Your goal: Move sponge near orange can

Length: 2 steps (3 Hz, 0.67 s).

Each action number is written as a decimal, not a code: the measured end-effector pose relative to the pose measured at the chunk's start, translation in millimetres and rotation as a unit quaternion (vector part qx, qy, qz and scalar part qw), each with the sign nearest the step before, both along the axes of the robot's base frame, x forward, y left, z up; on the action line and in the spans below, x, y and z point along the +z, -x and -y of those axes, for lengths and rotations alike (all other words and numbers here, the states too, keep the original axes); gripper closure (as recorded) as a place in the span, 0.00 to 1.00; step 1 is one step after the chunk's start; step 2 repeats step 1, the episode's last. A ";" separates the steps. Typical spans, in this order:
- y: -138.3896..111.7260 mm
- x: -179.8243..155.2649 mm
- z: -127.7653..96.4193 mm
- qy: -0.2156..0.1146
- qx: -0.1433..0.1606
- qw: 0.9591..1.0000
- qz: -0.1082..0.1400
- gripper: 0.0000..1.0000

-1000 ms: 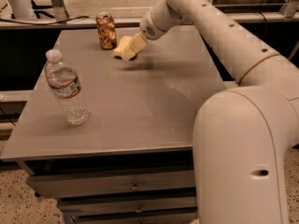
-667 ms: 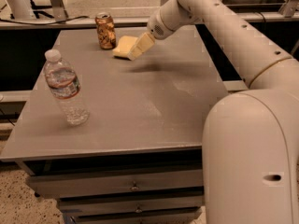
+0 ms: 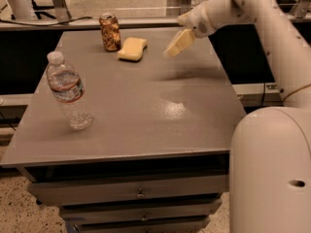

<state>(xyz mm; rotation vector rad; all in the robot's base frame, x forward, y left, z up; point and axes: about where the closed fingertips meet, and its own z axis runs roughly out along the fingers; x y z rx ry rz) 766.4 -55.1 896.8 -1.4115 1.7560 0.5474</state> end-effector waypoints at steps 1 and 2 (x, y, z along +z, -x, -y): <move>2.5 18.1 5.9 -0.006 0.013 1.000 0.016 0.00; 2.5 18.1 5.9 -0.006 0.013 1.000 0.016 0.00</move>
Offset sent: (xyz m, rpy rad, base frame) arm 0.0000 0.0000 0.0000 0.0000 0.0000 0.0000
